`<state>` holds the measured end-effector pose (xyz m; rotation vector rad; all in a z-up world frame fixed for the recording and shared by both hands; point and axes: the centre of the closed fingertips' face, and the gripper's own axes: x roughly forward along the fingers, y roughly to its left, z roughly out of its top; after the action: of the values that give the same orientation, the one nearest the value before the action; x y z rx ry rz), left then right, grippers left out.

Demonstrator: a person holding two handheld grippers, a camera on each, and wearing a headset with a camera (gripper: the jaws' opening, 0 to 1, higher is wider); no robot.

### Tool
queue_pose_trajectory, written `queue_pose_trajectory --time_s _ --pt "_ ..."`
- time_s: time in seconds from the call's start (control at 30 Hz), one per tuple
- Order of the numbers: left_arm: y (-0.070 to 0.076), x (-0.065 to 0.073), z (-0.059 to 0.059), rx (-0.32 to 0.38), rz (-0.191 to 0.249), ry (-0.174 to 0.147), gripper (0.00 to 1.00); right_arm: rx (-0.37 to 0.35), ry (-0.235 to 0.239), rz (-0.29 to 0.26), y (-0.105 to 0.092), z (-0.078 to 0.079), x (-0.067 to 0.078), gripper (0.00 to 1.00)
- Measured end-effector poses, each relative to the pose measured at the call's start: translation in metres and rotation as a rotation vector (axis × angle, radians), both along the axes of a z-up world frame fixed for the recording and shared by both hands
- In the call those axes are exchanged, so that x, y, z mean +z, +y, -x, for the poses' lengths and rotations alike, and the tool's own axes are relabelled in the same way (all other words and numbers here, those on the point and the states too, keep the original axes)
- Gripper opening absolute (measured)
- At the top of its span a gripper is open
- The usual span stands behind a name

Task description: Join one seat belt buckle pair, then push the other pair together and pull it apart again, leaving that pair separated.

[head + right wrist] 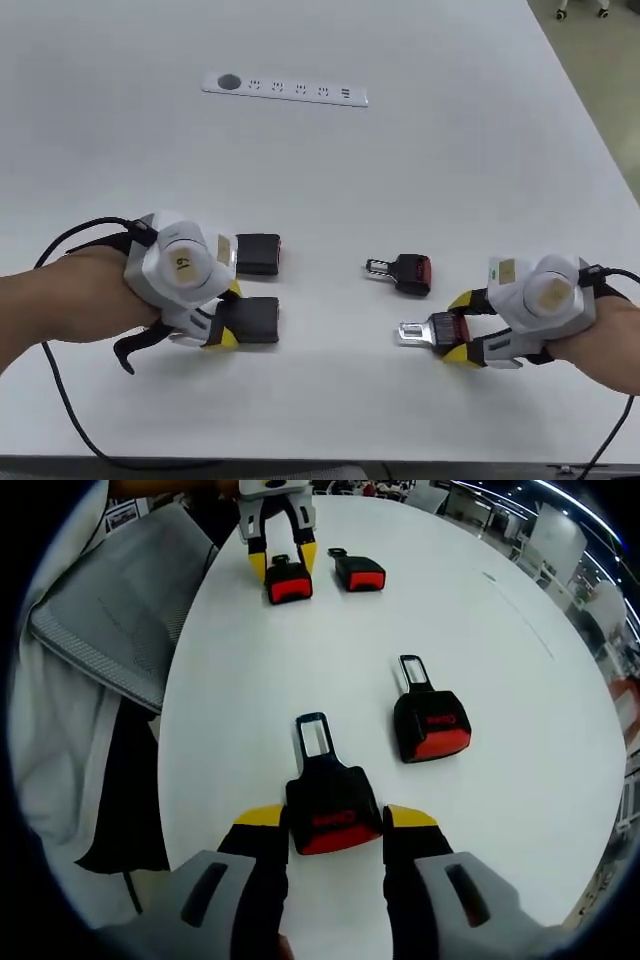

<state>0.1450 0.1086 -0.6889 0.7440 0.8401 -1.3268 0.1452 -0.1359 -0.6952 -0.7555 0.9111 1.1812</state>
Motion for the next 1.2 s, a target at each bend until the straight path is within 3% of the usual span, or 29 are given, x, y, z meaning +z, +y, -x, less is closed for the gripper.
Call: queue_pose_trajectory --time_s 0.4,0.63,0.8,1.0,1.07,1.2 --pt "-0.0024 -0.0019 0.0025 -0.06 -0.026 0.002 0.34 -0.028 0.03 0.004 -0.0003 0.0011 0.0001 0.35" --pt "-0.0028 -0.0008 0.003 -0.051 -0.032 0.001 0.34 -0.028 0.034 0.023 0.001 0.0021 0.0014 0.36" --pt "-0.0044 0.0015 0.0043 -0.047 -0.035 0.001 0.34 0.026 0.034 0.045 0.0035 0.0052 -0.0009 0.36" --pt "-0.0046 0.0021 0.0042 -0.043 -0.033 0.0 0.34 0.025 0.037 0.053 0.0028 0.0063 -0.0002 0.36" --pt "-0.004 0.0013 0.0033 -0.042 -0.033 0.001 0.34 0.019 0.039 0.053 0.0004 0.0034 -0.0059 0.35" --pt "-0.0044 0.0018 0.0034 -0.044 -0.032 0.0 0.34 -0.011 0.043 0.05 0.003 0.0051 -0.0007 0.35"
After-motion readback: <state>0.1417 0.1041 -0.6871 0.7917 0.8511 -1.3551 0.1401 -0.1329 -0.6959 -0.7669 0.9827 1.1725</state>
